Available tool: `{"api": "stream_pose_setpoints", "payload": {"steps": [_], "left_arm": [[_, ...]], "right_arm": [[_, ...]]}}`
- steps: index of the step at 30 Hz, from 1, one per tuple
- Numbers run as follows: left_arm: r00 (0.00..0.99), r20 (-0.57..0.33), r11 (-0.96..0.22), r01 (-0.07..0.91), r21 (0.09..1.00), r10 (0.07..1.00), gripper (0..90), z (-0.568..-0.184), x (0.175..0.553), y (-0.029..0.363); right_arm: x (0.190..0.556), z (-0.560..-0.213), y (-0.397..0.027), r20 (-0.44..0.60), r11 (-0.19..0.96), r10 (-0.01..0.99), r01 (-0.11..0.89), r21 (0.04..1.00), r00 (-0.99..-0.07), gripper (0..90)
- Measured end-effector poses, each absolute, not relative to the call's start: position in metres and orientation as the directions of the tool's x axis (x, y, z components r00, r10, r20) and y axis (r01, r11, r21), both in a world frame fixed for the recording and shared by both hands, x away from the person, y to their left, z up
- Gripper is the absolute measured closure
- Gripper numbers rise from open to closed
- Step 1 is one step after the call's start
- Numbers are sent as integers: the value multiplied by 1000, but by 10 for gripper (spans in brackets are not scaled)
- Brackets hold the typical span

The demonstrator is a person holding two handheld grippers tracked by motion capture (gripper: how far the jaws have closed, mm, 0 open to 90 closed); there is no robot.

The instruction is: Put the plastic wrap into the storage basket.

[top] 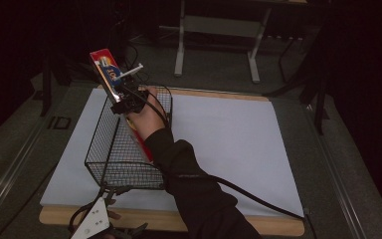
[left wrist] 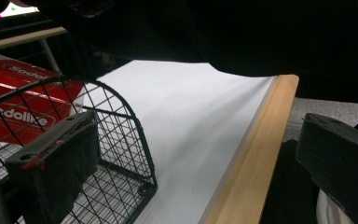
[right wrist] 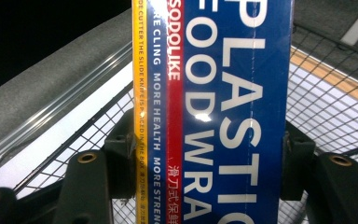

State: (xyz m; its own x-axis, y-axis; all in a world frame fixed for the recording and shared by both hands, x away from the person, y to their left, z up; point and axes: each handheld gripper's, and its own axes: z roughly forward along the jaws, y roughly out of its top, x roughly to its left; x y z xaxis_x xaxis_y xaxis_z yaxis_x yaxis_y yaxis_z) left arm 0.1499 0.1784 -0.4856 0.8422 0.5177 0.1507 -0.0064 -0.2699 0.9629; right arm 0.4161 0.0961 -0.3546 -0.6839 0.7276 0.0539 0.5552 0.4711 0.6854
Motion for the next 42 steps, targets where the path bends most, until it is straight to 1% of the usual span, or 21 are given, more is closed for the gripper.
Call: {"api": "stream_pose_setpoints", "payload": {"steps": [4,7,12,17,25,28,32,38,42], "left_arm": [[842,164,-278,-17,960,514,2,-486,149,177],[843,158,-275,-12,961,514,2,-486,149,178],[843,155,-274,-9,962,514,2,-486,149,178],[845,162,-286,-12,958,509,2,-486,149,178],[844,166,-291,-12,957,509,2,-486,149,177],[847,164,-291,-12,957,506,2,-486,149,177],[847,164,-288,-13,958,506,2,-486,149,177],[847,165,-292,-12,956,505,2,-486,149,176],[846,167,-294,-13,956,506,2,-486,149,176]], "right_arm": [[419,-364,98,68,463,727,561,686,-684,391],[419,-373,100,86,444,738,577,686,-670,391],[422,-385,104,77,453,743,585,672,-665,392],[425,-394,103,98,440,748,602,666,-656,391],[427,-412,104,82,464,758,622,631,-647,390],[428,-416,101,94,451,766,635,627,-636,390],[431,-420,98,70,460,776,639,617,-627,390],[432,-431,90,93,453,782,665,593,-616,389],[432,-433,87,96,456,780,667,590,-618,388]]}}
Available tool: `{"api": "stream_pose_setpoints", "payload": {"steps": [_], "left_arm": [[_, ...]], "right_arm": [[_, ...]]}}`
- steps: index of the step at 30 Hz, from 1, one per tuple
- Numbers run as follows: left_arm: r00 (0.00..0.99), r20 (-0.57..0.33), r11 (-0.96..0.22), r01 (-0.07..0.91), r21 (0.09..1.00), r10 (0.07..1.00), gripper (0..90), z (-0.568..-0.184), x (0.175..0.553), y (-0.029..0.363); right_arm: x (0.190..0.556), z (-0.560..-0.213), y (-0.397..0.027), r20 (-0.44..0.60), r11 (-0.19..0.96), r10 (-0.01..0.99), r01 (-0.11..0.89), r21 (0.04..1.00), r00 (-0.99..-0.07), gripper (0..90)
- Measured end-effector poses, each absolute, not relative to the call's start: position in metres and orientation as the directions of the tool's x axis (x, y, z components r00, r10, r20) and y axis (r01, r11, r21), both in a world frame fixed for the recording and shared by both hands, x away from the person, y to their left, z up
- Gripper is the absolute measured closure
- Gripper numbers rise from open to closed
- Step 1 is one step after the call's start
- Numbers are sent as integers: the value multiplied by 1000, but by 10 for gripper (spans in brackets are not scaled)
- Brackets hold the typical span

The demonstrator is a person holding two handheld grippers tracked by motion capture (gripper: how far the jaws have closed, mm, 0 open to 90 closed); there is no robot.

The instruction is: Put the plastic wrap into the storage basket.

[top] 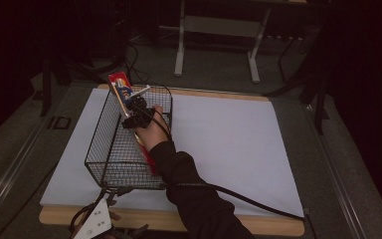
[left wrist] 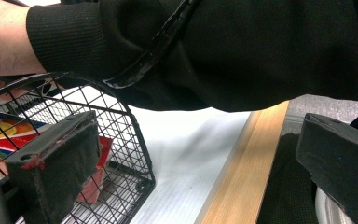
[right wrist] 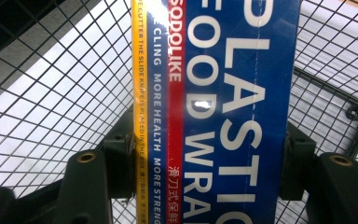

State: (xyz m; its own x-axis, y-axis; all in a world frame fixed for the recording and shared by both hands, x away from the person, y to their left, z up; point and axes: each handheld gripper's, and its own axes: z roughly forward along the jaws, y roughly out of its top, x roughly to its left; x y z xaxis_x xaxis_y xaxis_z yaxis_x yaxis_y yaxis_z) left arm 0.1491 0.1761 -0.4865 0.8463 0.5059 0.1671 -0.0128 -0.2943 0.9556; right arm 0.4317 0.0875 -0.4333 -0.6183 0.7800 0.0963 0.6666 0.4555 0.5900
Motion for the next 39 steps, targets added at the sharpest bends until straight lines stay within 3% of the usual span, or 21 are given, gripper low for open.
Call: {"api": "stream_pose_setpoints", "payload": {"steps": [22,33,39], "left_arm": [[849,165,-299,-8,954,502,2,-487,149,175],[852,162,-301,-6,954,498,2,-487,150,175],[854,162,-305,-4,952,495,2,-488,150,174]], "right_arm": [[434,-433,86,74,491,767,657,572,-638,358],[435,-431,78,93,486,750,641,595,-655,223],[429,-421,72,65,527,703,580,621,-708,135]]}}
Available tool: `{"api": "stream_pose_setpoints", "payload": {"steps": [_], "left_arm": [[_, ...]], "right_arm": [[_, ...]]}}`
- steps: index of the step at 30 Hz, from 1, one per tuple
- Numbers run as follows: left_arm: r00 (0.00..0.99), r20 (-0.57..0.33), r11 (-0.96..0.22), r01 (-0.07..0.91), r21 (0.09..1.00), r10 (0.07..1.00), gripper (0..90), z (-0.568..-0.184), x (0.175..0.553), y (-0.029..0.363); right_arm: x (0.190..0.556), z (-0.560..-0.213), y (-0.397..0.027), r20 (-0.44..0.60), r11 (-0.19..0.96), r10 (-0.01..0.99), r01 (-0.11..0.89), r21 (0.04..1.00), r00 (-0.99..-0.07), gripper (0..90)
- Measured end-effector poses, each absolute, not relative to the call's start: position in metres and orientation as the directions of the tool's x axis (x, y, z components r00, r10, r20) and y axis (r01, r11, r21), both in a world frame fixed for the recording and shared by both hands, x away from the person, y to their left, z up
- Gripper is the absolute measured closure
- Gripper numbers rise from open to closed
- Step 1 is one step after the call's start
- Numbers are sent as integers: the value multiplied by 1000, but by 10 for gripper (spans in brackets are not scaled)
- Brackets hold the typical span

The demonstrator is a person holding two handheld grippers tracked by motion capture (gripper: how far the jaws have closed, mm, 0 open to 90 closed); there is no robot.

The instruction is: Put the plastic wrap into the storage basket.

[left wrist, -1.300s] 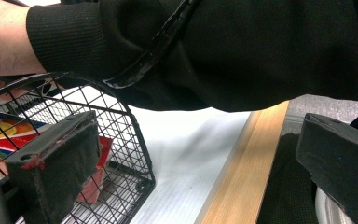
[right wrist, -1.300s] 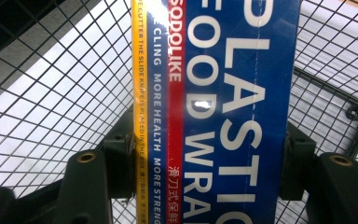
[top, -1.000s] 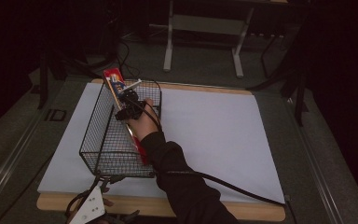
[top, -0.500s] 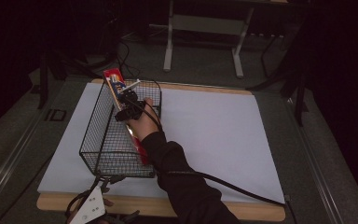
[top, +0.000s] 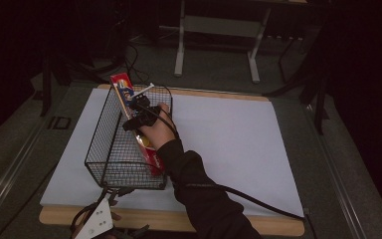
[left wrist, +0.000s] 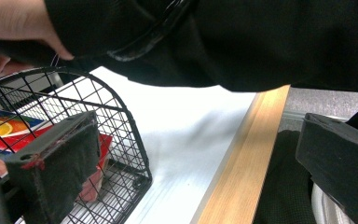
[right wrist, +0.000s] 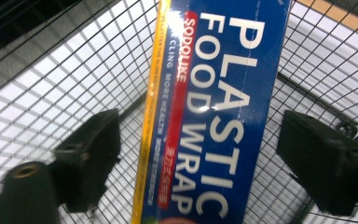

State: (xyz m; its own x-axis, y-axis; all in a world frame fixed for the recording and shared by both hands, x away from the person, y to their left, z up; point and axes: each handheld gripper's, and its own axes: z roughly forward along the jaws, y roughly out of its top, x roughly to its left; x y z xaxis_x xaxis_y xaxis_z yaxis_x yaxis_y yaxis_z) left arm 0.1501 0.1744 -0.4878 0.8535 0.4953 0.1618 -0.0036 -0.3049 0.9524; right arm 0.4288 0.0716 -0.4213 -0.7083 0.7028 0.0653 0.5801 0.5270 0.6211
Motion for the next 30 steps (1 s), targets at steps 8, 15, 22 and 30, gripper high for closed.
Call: {"api": "stream_pose_setpoints", "payload": {"steps": [8,15,22,30], "left_arm": [[855,157,-306,2,952,494,2,-488,151,174],[855,159,-311,3,950,494,2,-489,151,173],[855,161,-315,2,949,493,2,-489,152,172],[856,162,-319,4,948,491,2,-489,152,172]], "right_arm": [[418,-405,52,75,532,660,536,655,-747,133],[409,-392,23,73,516,658,519,681,-749,133],[399,-387,0,70,517,654,512,686,-753,133],[387,-384,-26,86,492,642,496,716,-762,134]]}}
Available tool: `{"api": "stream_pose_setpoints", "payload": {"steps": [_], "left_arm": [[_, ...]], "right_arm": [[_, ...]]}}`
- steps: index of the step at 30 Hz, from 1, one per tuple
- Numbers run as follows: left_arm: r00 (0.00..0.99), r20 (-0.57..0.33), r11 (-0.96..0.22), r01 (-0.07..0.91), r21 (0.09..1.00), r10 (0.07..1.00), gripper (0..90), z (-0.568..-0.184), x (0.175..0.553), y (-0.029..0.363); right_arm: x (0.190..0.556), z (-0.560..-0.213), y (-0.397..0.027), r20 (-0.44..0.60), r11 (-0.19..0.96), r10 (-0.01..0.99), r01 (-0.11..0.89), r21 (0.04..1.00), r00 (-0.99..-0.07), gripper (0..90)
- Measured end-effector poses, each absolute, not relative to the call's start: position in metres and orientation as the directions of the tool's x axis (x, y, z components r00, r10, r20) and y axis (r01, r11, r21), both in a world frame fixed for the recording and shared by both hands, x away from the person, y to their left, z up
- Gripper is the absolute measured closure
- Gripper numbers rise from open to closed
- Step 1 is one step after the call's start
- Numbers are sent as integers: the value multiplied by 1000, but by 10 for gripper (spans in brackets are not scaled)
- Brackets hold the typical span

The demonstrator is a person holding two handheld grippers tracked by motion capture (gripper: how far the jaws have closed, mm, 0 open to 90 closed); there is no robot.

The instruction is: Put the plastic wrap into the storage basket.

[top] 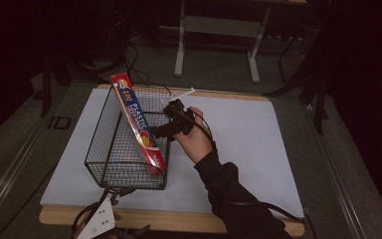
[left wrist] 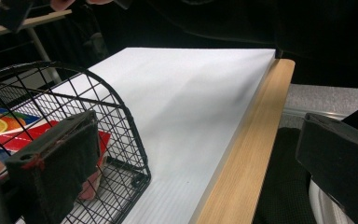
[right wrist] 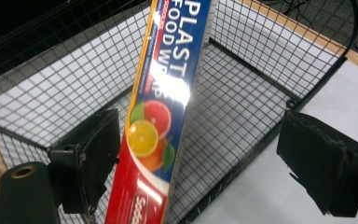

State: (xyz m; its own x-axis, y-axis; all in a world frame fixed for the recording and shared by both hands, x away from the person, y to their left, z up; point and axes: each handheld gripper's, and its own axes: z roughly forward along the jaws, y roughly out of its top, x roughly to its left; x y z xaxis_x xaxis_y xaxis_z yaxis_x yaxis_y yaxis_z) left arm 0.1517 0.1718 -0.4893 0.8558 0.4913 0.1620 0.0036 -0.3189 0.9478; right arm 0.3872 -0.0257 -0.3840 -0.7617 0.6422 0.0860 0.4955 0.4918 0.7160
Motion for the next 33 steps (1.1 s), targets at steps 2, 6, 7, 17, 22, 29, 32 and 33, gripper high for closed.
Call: {"api": "stream_pose_setpoints", "payload": {"steps": [2,6,7,17,22,29,32,33], "left_arm": [[856,162,-319,4,948,491,2,-489,152,172],[856,163,-320,3,948,490,2,-489,152,172],[856,163,-320,3,947,490,2,-489,152,172],[855,158,-317,8,948,495,2,-490,152,171],[855,160,-318,6,948,493,2,-490,152,171],[857,160,-322,7,947,491,2,-490,152,170],[856,160,-323,8,946,491,2,-490,152,170],[856,160,-323,8,947,491,2,-490,152,170]], "right_arm": [[384,-384,-32,83,489,642,490,722,-763,134],[381,-386,-44,95,478,630,481,735,-771,136],[380,-387,-48,97,480,623,478,736,-776,136],[370,-398,-86,87,468,639,476,744,-764,134],[364,-407,-109,78,463,644,468,753,-761,134],[358,-423,-138,76,452,664,480,752,-744,133],[357,-430,-148,72,451,675,488,748,-734,133],[356,-433,-151,76,447,677,491,748,-732,134]]}}
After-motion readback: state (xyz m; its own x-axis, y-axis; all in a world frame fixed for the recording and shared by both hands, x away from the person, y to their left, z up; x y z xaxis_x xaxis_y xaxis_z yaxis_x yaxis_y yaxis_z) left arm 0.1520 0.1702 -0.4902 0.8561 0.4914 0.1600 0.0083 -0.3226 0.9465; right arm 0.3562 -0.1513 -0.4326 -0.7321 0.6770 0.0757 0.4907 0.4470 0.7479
